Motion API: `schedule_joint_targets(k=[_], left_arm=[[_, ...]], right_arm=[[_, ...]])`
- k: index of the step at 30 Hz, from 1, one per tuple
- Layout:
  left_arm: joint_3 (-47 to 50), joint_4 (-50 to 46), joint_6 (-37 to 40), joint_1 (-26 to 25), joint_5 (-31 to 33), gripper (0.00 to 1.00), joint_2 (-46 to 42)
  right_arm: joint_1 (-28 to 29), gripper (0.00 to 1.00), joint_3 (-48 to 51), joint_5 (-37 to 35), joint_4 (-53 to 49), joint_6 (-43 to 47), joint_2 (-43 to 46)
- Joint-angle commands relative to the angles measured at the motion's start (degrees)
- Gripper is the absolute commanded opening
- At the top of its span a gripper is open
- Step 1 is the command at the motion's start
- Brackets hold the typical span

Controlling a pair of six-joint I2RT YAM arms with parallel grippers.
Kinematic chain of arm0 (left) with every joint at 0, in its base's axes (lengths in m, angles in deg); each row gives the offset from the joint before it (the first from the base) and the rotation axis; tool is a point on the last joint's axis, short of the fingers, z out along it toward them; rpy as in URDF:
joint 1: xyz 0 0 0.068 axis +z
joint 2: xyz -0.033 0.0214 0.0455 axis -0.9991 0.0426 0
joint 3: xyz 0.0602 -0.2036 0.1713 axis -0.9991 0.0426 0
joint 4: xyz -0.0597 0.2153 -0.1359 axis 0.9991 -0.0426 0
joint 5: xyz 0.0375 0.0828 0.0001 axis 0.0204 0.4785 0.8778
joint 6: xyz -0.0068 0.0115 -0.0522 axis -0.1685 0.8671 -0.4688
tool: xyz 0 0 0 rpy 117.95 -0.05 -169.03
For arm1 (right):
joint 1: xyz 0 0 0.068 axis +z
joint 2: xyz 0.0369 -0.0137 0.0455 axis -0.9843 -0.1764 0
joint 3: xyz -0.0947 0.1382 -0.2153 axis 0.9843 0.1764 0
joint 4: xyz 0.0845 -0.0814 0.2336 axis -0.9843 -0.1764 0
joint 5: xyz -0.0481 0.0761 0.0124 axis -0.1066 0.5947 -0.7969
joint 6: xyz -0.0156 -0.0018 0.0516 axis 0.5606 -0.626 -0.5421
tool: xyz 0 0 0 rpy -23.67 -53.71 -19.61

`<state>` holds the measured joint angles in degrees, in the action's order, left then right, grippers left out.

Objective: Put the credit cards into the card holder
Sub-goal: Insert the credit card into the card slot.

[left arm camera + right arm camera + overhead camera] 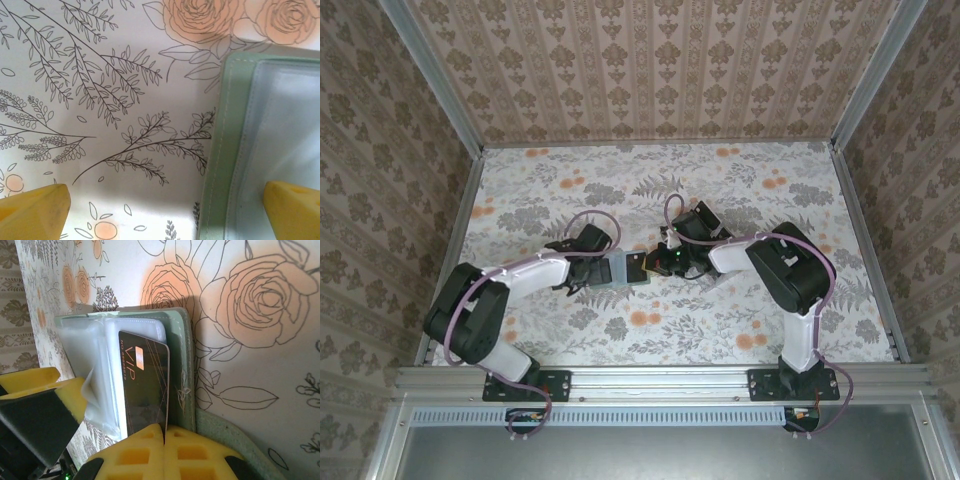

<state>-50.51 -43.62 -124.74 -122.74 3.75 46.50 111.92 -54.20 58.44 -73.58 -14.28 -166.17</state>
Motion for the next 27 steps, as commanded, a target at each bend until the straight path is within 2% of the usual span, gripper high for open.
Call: schedule_joint_targets(k=[1,10,20,27], left_arm=[[0.37,1.08,2.72,-0.24,-1.37,1.00,-4.18],[1.13,-1.18,2.04,-0.05,0.45,1.00,-8.77],[5.23,-0.15,-0.49,0.02,0.87,1.00,-7.55],[6.82,0.74,-1.22,0.08,1.10,1.00,-6.09]], right_arm=[[-0.39,0.00,-0.37,-0.61,-6.36,1.40,-2.29],[-0.35,0.00,-1.80,1.94,-5.57,2.23,0.45],[-0.34,0.00,-3.55,3.35,-5.31,2.84,4.20],[-0.17,0.00,-4.01,3.78,-3.12,2.40,3.40]])
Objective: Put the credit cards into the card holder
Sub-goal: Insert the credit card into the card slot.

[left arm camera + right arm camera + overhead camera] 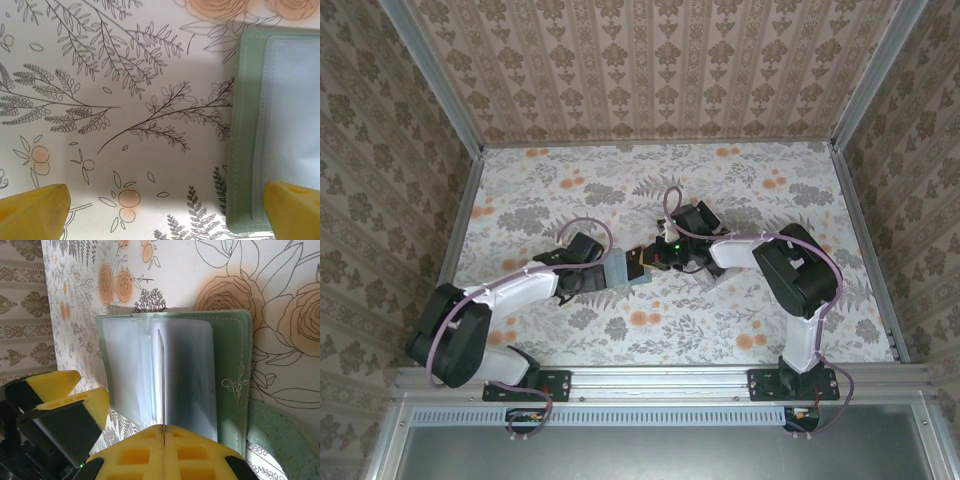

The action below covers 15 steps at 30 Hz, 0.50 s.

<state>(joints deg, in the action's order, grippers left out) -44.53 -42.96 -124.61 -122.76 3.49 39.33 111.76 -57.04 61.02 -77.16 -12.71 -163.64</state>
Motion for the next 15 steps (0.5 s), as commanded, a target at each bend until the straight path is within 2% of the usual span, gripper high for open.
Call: schedule_joint_targets(k=[1,15], left_arm=[[0.91,0.23,-1.40,0.13,1.42,1.00,1.42],[1.63,0.40,-1.85,0.13,1.89,1.00,2.91]], right_arm=[[-0.02,0.00,-1.21,1.36,1.16,0.56,0.55],[0.16,0.00,-0.45,2.61,11.99,-2.74,-3.49]])
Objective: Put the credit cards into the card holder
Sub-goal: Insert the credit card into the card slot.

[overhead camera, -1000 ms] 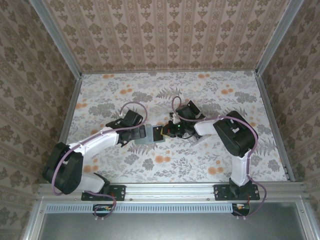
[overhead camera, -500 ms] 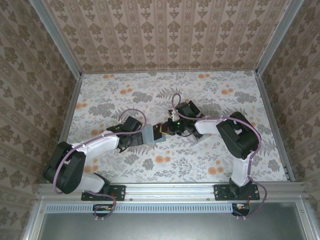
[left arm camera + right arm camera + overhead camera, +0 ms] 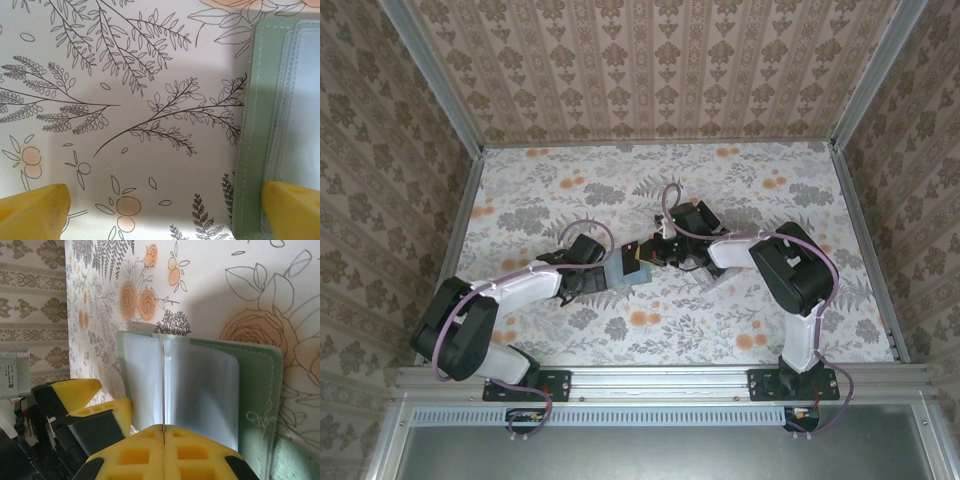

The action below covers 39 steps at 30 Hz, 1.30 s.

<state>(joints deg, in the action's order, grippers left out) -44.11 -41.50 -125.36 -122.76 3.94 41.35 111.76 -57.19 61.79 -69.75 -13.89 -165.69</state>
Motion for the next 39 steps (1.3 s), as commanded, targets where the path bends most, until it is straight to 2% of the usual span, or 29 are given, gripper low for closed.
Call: schedule_joint_targets(k=[1,8,39], left_arm=[[1.23,-1.16,-1.11,0.13,1.57,1.00,0.77],[1.39,-1.80,-1.23,0.13,1.73,1.00,0.47],[1.75,-2.42,-1.42,0.22,2.12,1.00,0.28]], right_arm=[[0.16,0.00,0.09,2.01,5.96,-2.06,-1.74],[0.25,0.00,2.00,2.35,12.68,-4.74,-3.75],[1.16,0.00,7.18,4.46,24.83,-10.11,-7.85]])
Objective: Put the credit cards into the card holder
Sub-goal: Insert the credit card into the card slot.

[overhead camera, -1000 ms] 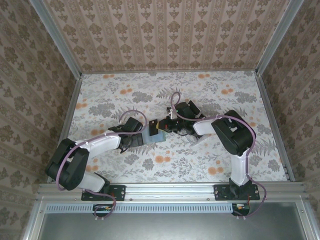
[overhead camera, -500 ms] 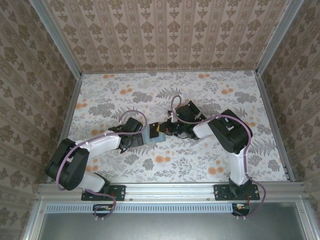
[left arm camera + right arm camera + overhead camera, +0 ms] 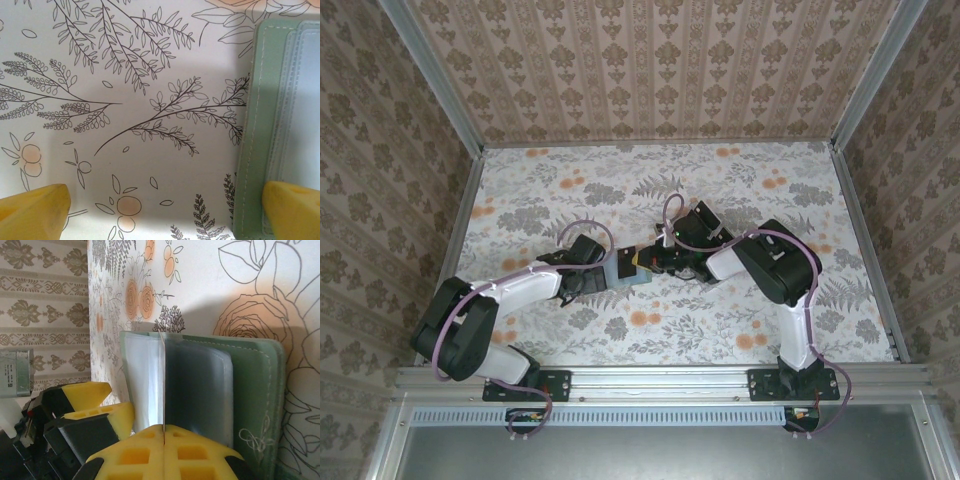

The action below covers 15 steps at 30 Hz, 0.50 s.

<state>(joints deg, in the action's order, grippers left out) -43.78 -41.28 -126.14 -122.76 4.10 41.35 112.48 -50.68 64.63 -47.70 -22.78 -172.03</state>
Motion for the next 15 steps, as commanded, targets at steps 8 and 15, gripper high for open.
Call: schedule_joint_targets(k=[8,15], left_arm=[[1.41,-2.64,-0.62,0.22,2.08,1.00,0.28],[1.41,-2.68,-0.64,0.22,2.07,1.00,0.20]], right_arm=[[0.89,0.00,0.76,1.60,3.26,-1.66,-2.49],[1.30,0.00,1.13,1.68,4.00,-2.08,-3.07]])
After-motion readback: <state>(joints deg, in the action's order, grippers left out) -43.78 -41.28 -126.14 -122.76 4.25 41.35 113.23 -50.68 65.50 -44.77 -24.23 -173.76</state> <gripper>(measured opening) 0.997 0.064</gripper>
